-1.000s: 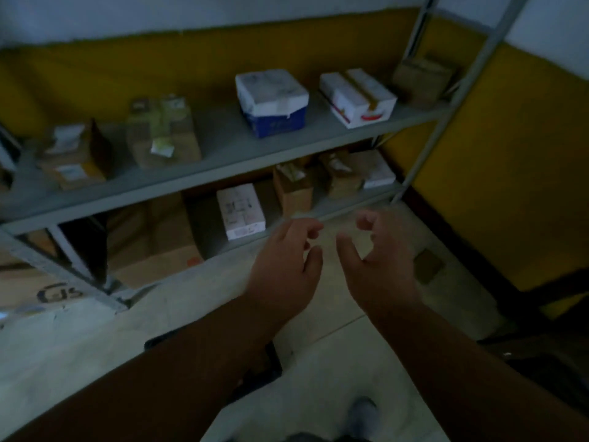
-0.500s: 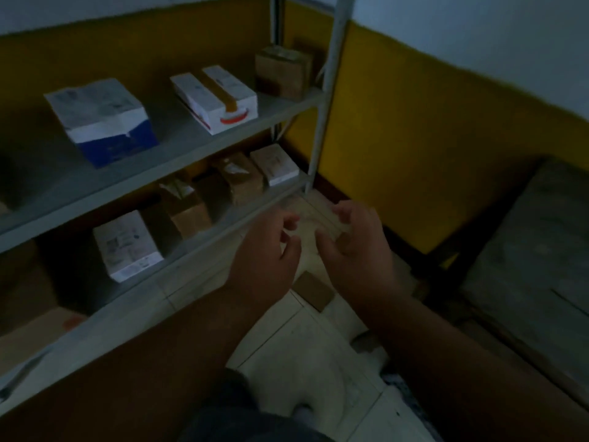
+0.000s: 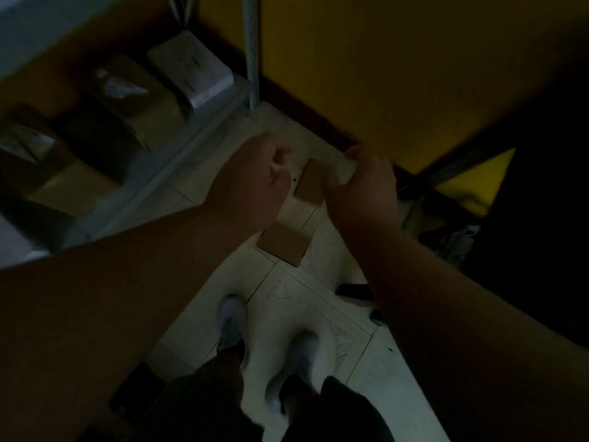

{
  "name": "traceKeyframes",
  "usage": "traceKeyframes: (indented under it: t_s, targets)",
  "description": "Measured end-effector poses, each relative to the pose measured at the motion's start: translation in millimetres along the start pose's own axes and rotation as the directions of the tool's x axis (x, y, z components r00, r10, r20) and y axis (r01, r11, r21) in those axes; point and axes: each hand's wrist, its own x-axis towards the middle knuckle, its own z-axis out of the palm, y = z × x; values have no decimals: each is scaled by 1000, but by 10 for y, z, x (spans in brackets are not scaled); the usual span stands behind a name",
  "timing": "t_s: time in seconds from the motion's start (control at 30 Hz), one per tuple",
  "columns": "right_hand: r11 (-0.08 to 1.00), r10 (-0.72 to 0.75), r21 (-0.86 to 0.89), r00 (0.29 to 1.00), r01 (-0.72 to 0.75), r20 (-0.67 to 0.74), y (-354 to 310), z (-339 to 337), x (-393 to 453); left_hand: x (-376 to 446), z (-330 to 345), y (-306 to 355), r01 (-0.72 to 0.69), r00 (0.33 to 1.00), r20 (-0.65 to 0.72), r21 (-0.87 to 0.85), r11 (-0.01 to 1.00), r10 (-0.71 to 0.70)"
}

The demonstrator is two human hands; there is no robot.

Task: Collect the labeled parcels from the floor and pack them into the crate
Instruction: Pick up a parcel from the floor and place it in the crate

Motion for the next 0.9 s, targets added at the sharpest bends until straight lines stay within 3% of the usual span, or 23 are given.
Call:
traceKeyframes:
  t_s: [0.27, 0.4, 0.57, 0.73, 0.83, 0.9]
  targets:
    - [997, 66, -52, 996, -63, 60, 1378, 2031, 827, 742, 1712, -1711, 90, 989, 112, 89, 992, -100]
    - [984, 173, -71, 963, -162, 205, 2186, 2959, 884, 777, 2535, -2702, 203, 958, 182, 110, 973, -221]
    - [935, 353, -184, 841, -303, 410, 3047, 3872, 811, 711, 3243, -3794, 408, 857, 255, 193, 892, -447]
    - [869, 493, -301, 734, -392, 467, 3595, 4520, 843, 598, 3800, -4456, 548, 706, 344, 288, 785, -619]
    - [835, 546, -391, 678, -387, 492, 3795, 4790, 937, 665, 4067, -4734, 607, 675, 323, 270, 748, -664]
    - [812, 580, -408, 659, -417, 480, 3887, 4918, 1039, 721, 4198, -4840, 628, 626, 308, 347, 697, -717]
